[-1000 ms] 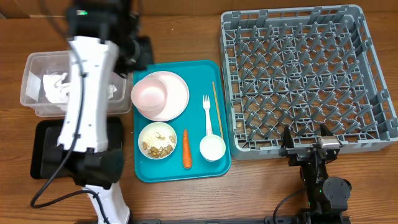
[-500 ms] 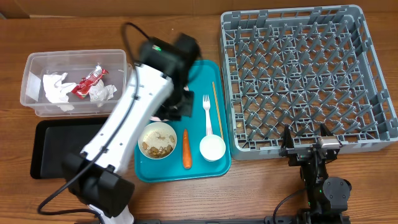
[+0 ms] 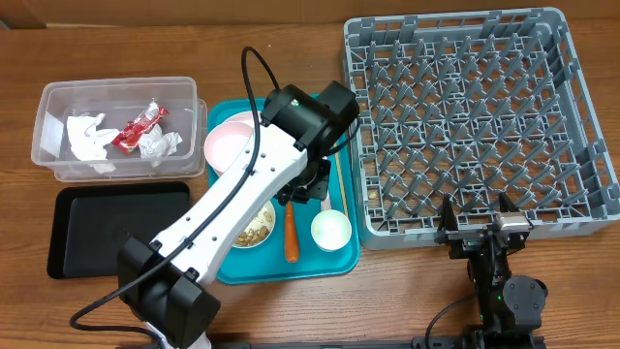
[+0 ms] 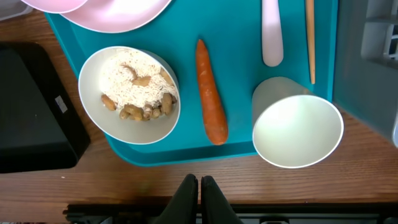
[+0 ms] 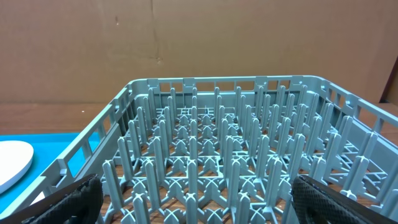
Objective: Sort waste into correct bins and load items into the dishwasher
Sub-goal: 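Move the left gripper back over the orange carrot on the tray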
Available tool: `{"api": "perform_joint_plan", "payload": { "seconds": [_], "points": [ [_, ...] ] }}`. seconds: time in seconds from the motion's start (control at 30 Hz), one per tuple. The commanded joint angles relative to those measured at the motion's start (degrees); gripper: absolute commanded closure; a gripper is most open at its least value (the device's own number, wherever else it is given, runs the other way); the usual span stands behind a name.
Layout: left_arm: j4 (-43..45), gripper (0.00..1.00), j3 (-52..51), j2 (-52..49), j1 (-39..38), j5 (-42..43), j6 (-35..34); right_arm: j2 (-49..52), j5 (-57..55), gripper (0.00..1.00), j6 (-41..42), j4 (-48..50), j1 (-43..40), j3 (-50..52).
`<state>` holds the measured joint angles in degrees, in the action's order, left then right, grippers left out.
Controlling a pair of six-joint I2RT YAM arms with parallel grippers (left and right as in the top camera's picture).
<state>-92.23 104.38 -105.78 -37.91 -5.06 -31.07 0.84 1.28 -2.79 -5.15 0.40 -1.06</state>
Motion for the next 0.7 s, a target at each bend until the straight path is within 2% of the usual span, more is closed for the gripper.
{"api": "perform_joint_plan", "payload": {
  "seconds": [0.0,0.2,0.3,0.67],
  "points": [
    [-0.79,0.94,-0.46,1.07,-0.44,0.24,-1.31,-0.61,0.13,0.0,-0.07,0.44,-0.2,0.61],
    [-1.16,0.94,-1.09,2.01,-0.48,-0.61,-1.57,-0.61,0.13,0.0,-0.09,0.44,-0.2,0.61],
    [-0.17,0.93,-3.3,2.84,-0.48,-3.32,-4.35,-0.61,0.13,0.0,-0.07,0.46,-0.2,0.61],
    [15.02,0.92,-16.59,3.96,3.45,-3.41,-4.94,-0.61,0.13,0.0,-0.09,0.44,-0.2,0.61]
  ]
}}
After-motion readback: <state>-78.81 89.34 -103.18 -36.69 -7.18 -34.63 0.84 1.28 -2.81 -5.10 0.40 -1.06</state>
